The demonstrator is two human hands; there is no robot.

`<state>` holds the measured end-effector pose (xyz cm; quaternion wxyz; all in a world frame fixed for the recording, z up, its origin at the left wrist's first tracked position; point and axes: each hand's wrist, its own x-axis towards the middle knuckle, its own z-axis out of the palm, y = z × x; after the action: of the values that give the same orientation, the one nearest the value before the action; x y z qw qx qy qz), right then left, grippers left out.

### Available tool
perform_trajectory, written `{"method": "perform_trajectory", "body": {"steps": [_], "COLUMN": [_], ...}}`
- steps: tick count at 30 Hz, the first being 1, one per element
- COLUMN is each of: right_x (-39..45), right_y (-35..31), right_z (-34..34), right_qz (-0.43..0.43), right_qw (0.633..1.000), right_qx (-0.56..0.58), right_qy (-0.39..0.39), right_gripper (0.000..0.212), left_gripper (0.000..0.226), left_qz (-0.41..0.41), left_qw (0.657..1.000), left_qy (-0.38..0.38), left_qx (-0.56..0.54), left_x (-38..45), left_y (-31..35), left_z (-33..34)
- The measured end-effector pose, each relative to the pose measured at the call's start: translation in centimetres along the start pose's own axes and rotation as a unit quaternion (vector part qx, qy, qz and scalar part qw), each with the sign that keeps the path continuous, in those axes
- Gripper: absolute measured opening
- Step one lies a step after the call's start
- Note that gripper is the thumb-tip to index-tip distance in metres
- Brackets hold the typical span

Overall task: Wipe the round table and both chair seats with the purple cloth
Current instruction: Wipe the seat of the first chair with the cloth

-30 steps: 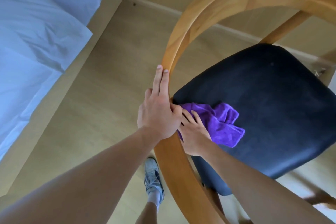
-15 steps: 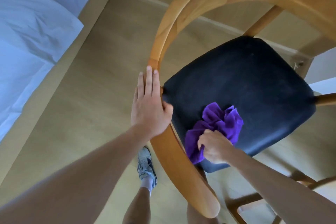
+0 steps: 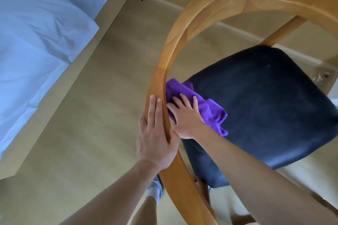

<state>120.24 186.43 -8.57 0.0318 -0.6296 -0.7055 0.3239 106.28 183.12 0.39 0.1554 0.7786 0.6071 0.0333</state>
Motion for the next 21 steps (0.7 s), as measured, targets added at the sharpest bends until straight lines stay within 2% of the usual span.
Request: {"method": "perform_trajectory", "body": {"steps": [2, 4, 8, 11, 16, 19, 21], "right_x": [1.1, 1.6, 2.5, 1.3, -6.3, -11.1, -13.2], "right_y": [0.3, 0.5, 0.2, 0.0, 0.8, 2.9, 4.4], "right_z": [2.6, 4.2, 4.8, 5.2, 7.2, 7.2, 6.5], "right_qz": [-0.012, -0.01, -0.018, -0.039, -0.078, -0.107, -0.094], "right_qw": [0.997, 0.991, 0.983, 0.981, 0.981, 0.976, 0.976], "right_qx": [-0.057, -0.121, -0.185, -0.192, -0.168, -0.155, -0.15], "right_qy": [-0.042, -0.05, -0.01, -0.005, -0.062, -0.111, -0.13], "right_gripper": [0.075, 0.079, 0.056, 0.05, 0.046, 0.035, 0.028], "left_gripper": [0.084, 0.087, 0.089, 0.09, 0.094, 0.096, 0.096], "left_qz": [0.007, 0.011, 0.006, 0.003, 0.004, 0.011, 0.01], "left_qw": [1.0, 1.0, 1.0, 1.0, 1.0, 1.0, 1.0], "left_qy": [0.012, 0.016, 0.006, 0.005, 0.014, 0.012, 0.013], "left_qx": [-0.001, 0.0, 0.017, 0.025, 0.019, 0.008, 0.0], "left_x": [0.0, 0.1, 0.1, 0.1, -0.1, -0.1, 0.0], "left_y": [-0.2, -0.2, -0.1, -0.1, 0.1, 0.0, 0.1], "left_z": [0.2, 0.3, 0.2, 0.2, 0.0, 0.0, 0.0]}}
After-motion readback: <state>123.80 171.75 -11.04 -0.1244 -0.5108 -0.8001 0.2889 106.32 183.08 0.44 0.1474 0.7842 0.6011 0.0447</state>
